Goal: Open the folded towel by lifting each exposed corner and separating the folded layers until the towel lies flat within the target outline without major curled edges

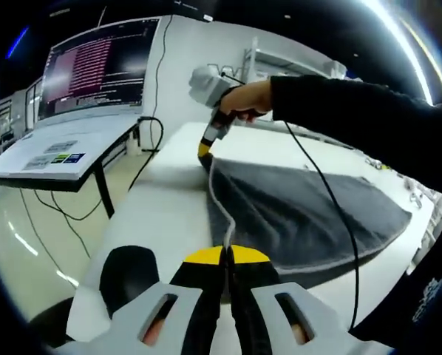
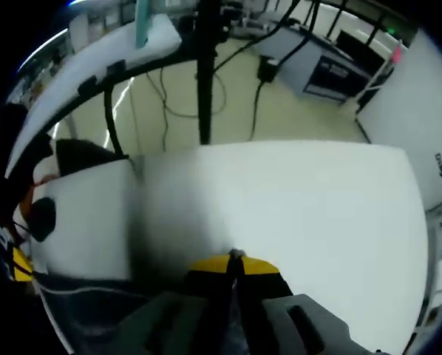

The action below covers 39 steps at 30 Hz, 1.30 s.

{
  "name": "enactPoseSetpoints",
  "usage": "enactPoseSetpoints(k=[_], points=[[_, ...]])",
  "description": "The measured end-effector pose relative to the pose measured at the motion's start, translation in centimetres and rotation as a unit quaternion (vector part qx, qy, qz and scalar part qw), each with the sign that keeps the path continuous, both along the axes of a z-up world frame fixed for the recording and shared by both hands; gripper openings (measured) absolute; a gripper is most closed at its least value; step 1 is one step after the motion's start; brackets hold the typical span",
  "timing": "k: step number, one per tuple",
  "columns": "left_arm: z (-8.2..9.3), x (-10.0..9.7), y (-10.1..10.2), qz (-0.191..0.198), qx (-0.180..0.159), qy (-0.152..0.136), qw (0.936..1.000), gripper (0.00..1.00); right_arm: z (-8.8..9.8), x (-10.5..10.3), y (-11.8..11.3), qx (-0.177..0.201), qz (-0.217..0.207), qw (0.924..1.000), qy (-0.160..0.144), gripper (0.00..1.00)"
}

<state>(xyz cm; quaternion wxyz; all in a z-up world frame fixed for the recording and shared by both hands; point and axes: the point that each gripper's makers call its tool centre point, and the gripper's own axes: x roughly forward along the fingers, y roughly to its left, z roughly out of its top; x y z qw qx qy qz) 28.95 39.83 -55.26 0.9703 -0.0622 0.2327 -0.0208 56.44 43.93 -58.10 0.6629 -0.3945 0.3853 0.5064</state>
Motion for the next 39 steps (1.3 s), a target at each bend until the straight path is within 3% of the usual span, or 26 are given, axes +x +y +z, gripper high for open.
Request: enactPoseSetpoints(k=[7,14,18,30,39], points=[[-0.2,-0.4,0.3,0.006,0.001,0.004,1.0,0.0,-0.3,0.7,0.5,0.011,-0.009,0.9999,0.0,0.0],[0.2,-0.4,0.2,0.016,0.0,-0.012,0.9998,0.0,0.0,0.9,1.2,0.03,-0.01,0.9995,-0.002,0.0],[-0.2,-0.5,0.6,0.023,0.015,-0.005,0.9996,0.0,0.3,1.4,1.6,0.039,-0.014,0.9991,-0.007,0.0],[-1.3,-0.9,2.3,0.025,0.013,0.015,0.9995,0.0,-1.8,1.2,1.7,0.023,-0.001,0.9995,-0.02,0.0],[-2.1,-1.0,2.1,0.023,0.01,0.022,0.9994,0.0,-2.2,1.2,1.8,0.022,-0.001,0.9996,-0.02,0.0]])
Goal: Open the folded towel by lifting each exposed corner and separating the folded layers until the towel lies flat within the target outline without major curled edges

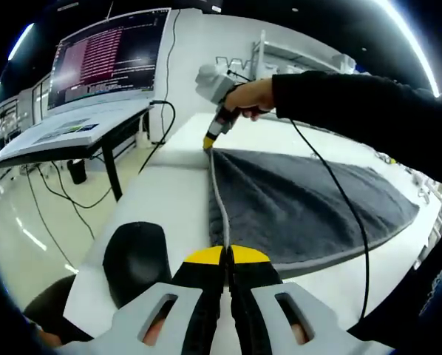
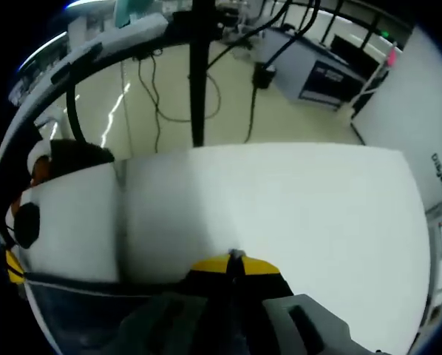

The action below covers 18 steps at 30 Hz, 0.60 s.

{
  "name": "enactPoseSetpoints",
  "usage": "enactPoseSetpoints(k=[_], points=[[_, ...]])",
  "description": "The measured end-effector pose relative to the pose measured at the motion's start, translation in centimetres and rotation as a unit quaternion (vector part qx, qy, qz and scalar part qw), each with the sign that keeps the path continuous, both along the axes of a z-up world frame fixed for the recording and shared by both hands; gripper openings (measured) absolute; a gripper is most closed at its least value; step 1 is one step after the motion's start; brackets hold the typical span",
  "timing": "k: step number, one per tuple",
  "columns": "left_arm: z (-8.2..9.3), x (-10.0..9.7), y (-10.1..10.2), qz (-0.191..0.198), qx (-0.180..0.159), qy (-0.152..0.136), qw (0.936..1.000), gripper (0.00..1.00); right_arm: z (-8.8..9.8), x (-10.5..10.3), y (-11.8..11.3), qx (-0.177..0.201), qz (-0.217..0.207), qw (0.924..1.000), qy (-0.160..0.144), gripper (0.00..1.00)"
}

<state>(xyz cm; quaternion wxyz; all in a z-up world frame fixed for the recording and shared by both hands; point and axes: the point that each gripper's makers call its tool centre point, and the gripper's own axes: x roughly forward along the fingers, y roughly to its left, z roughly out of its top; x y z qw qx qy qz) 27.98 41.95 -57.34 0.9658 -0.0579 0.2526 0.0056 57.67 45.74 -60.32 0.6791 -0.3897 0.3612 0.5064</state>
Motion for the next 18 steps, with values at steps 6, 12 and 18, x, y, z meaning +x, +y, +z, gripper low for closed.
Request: enactPoseSetpoints(k=[6,12,18], points=[[-0.6,-0.1,0.1,0.001,-0.004,0.006,1.0,0.0,-0.1,-0.1,0.0,-0.007,0.012,0.9998,-0.013,0.0],[-0.7,0.0,-0.2,0.002,-0.004,0.006,1.0,0.0,0.5,0.0,0.5,0.011,0.036,0.9988,-0.033,0.13],[-1.0,0.0,-0.2,0.004,-0.002,0.008,1.0,0.0,2.5,-0.7,2.5,0.058,0.039,0.9969,-0.036,0.3]])
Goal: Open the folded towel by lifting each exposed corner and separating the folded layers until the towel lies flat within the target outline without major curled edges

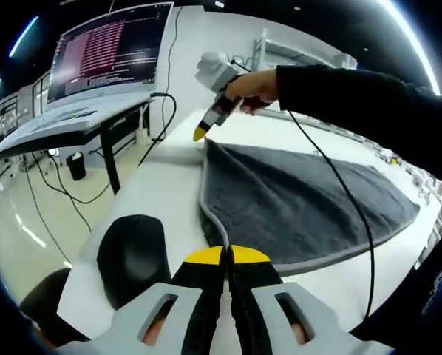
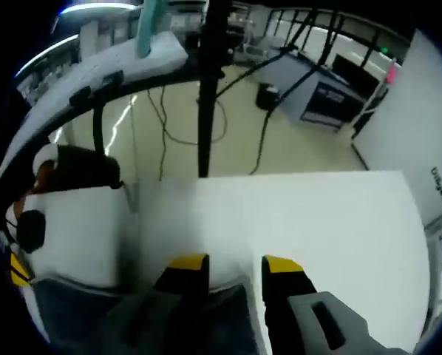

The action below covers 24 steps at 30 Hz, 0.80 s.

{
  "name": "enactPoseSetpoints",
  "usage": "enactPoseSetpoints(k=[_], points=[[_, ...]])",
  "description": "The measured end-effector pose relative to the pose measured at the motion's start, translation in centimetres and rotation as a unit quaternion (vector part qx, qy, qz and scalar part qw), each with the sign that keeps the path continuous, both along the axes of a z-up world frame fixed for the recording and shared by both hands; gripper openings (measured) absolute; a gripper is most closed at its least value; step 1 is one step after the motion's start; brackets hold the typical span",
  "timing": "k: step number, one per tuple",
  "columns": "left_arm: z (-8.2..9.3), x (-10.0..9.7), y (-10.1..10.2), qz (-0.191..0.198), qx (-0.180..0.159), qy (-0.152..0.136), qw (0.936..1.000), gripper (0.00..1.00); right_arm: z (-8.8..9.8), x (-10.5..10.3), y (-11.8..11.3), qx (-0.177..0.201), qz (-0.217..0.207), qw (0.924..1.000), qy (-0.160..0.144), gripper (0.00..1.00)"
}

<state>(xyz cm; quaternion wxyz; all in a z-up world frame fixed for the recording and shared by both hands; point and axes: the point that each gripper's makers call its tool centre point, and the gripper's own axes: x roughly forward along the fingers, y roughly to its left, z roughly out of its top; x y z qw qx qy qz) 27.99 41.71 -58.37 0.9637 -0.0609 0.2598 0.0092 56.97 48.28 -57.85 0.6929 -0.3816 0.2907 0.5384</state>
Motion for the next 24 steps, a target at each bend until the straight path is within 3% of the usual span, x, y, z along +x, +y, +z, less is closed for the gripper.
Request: enactPoseSetpoints(k=[2,7,14,19,24], points=[[-0.1,-0.1,0.0,0.001,0.0,0.001,1.0,0.0,0.5,0.1,0.3,0.006,0.003,0.9998,-0.016,0.35],[-0.4,-0.1,0.0,0.002,0.0,0.006,1.0,0.0,1.4,0.5,0.9,0.031,0.018,0.9986,-0.038,0.34],[-0.3,-0.2,0.1,0.004,-0.003,0.006,1.0,0.0,2.1,2.4,-0.4,0.033,0.021,0.9974,-0.06,0.24],[-0.7,-0.6,0.3,0.004,-0.001,0.009,0.9999,0.0,1.8,2.0,-0.6,0.031,0.045,0.997,-0.054,0.28],[-0.9,-1.0,0.4,0.006,-0.003,0.012,0.9999,0.0,2.5,2.6,-1.2,0.03,0.05,0.9952,-0.079,0.34]])
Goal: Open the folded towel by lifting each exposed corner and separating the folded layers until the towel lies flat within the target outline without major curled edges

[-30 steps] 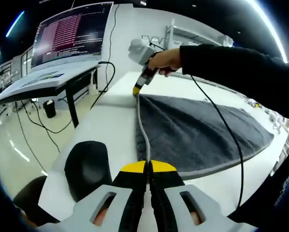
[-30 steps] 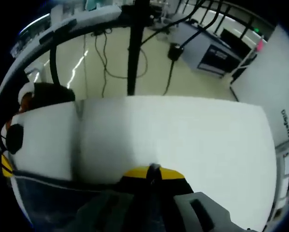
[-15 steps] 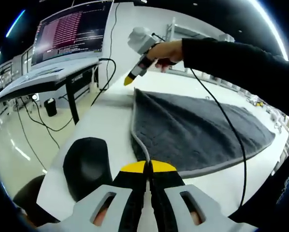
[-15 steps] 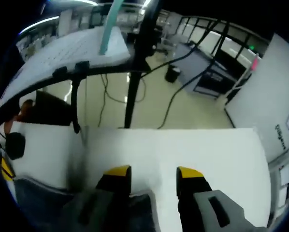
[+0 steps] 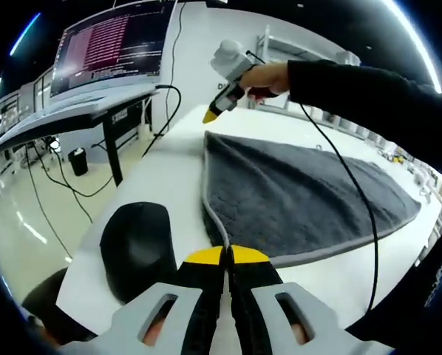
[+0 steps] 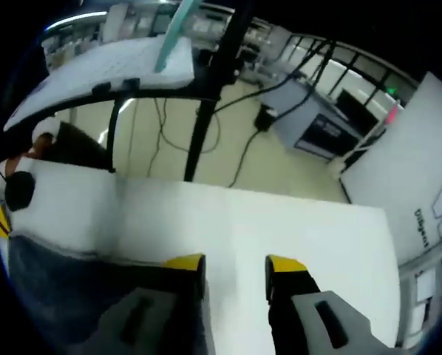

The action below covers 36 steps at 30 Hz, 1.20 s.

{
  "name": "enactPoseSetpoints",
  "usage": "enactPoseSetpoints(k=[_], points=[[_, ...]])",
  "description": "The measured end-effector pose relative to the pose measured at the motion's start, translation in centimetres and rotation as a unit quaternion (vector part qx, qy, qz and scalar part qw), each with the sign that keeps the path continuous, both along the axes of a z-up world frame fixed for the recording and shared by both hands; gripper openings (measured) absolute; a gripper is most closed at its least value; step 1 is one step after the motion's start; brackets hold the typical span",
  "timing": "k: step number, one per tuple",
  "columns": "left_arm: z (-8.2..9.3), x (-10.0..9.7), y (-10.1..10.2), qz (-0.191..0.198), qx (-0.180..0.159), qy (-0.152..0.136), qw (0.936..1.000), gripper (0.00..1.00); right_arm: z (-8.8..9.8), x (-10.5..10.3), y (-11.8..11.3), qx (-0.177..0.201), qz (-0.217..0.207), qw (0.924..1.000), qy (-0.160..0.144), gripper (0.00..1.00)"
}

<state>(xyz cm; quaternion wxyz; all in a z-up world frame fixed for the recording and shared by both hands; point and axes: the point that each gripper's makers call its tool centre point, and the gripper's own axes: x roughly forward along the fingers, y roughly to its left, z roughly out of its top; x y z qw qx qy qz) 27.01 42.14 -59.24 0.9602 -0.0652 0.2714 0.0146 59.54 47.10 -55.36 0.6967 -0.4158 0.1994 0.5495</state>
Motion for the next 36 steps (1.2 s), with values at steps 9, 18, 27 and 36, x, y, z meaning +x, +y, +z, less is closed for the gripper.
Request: enactPoseSetpoints(k=[9,18,27,36], points=[[-0.3,-0.1,0.2,-0.007,0.011,0.003,0.9999,0.0,4.4,1.5,-3.6,0.033,-0.029,0.9987,-0.027,0.49],[0.4,-0.1,0.3,-0.043,0.119,0.0,0.9919,0.15,8.8,-0.1,-7.9,0.066,-0.031,0.9967,-0.036,0.67],[3.4,1.2,-2.3,-0.061,0.076,-0.072,0.9926,0.86,12.5,-1.5,-13.4,0.114,-0.062,0.9904,-0.048,1.0],[6.4,2.5,-5.0,-0.1,0.04,-0.132,0.9854,1.0,16.7,-2.5,-20.5,0.193,-0.097,0.974,-0.067,1.0]])
